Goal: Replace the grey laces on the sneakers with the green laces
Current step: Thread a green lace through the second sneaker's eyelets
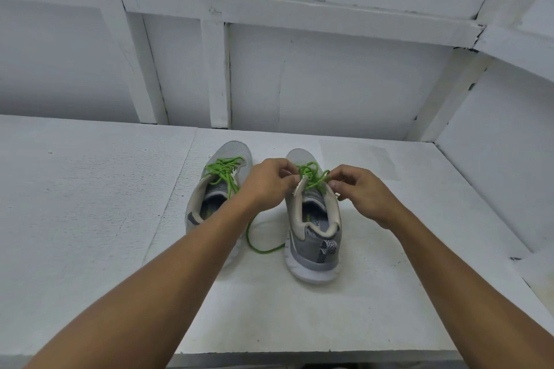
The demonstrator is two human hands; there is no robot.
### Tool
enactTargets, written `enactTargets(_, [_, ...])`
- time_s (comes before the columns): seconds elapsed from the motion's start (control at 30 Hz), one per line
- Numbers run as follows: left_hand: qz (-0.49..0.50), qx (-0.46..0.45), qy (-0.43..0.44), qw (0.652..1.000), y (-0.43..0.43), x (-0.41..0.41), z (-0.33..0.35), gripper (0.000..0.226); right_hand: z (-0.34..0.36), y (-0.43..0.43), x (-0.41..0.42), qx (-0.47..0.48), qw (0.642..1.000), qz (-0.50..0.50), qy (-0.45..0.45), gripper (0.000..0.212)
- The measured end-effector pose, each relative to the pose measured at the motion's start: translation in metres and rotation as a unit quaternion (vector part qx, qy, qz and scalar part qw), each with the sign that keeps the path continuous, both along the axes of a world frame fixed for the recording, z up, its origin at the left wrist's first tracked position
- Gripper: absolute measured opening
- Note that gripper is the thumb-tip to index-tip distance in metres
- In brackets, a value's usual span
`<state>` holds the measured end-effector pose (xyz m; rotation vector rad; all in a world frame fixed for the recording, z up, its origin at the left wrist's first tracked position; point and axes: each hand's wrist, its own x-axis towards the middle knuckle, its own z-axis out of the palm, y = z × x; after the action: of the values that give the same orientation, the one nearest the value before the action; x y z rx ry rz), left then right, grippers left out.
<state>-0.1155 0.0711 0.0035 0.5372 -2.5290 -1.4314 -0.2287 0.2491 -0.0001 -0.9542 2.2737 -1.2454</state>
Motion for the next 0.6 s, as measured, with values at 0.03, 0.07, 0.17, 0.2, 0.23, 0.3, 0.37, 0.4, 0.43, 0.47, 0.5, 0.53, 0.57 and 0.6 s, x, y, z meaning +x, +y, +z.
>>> enactTargets(0.03, [-0.003, 0.002, 0.008, 1.000, 0.000, 0.000, 0.001, 0.004, 0.000, 0.000, 0.000, 0.004, 1.000, 0.001, 0.001, 0.011])
enactTargets(0.07, [-0.006, -0.003, 0.011, 1.000, 0.000, -0.001, 0.001, 0.004, 0.000, -0.001, 0.002, 0.007, 1.000, -0.002, -0.004, 0.011])
enactTargets(0.17, [-0.013, -0.011, 0.006, 1.000, -0.001, -0.001, -0.001, 0.005, 0.005, -0.003, 0.004, 0.004, 0.998, -0.035, -0.054, 0.017])
enactTargets(0.2, [-0.018, -0.012, 0.005, 1.000, -0.002, -0.001, -0.001, 0.008, 0.006, -0.004, 0.004, 0.003, 0.997, -0.041, -0.069, 0.018])
enactTargets(0.23, [-0.024, -0.014, 0.005, 1.000, -0.002, 0.000, -0.001, 0.010, 0.007, -0.004, 0.004, 0.004, 0.996, -0.044, -0.078, 0.019])
enactTargets(0.3, [-0.033, -0.011, 0.009, 0.999, -0.003, 0.001, -0.001, 0.006, 0.008, -0.003, 0.004, 0.002, 0.995, -0.041, -0.086, 0.017])
enactTargets(0.37, [-0.039, -0.006, 0.012, 0.999, -0.002, 0.001, -0.001, 0.006, 0.009, -0.001, 0.004, 0.001, 0.997, -0.030, -0.077, 0.017])
enactTargets(0.4, [-0.044, 0.007, 0.016, 0.999, -0.001, 0.001, 0.001, 0.007, 0.009, -0.001, 0.004, 0.002, 0.998, -0.022, -0.066, 0.019])
enactTargets(0.43, [-0.049, 0.043, 0.029, 0.997, 0.000, 0.000, 0.003, 0.009, 0.008, 0.000, 0.004, 0.005, 0.998, -0.015, -0.055, 0.020])
enactTargets(0.47, [-0.050, 0.096, 0.048, 0.993, 0.002, 0.001, 0.006, 0.011, 0.006, 0.001, 0.004, 0.004, 0.999, -0.009, -0.047, 0.021])
enactTargets(0.5, [-0.050, 0.149, 0.064, 0.985, 0.004, 0.001, 0.011, 0.013, 0.004, 0.002, 0.004, 0.003, 0.999, -0.005, -0.044, 0.021])
enactTargets(0.53, [-0.049, 0.186, 0.074, 0.979, 0.005, 0.001, 0.016, 0.014, 0.002, 0.002, 0.003, 0.002, 0.999, -0.003, -0.043, 0.020])
enactTargets(0.57, [-0.046, 0.199, 0.080, 0.976, 0.005, 0.001, 0.019, 0.014, 0.001, 0.002, 0.003, 0.001, 0.999, -0.002, -0.042, 0.020])
enactTargets(0.6, [-0.044, 0.199, 0.080, 0.976, 0.004, 0.001, 0.021, 0.013, 0.000, 0.002, 0.003, -0.002, 0.999, -0.002, -0.040, 0.020])
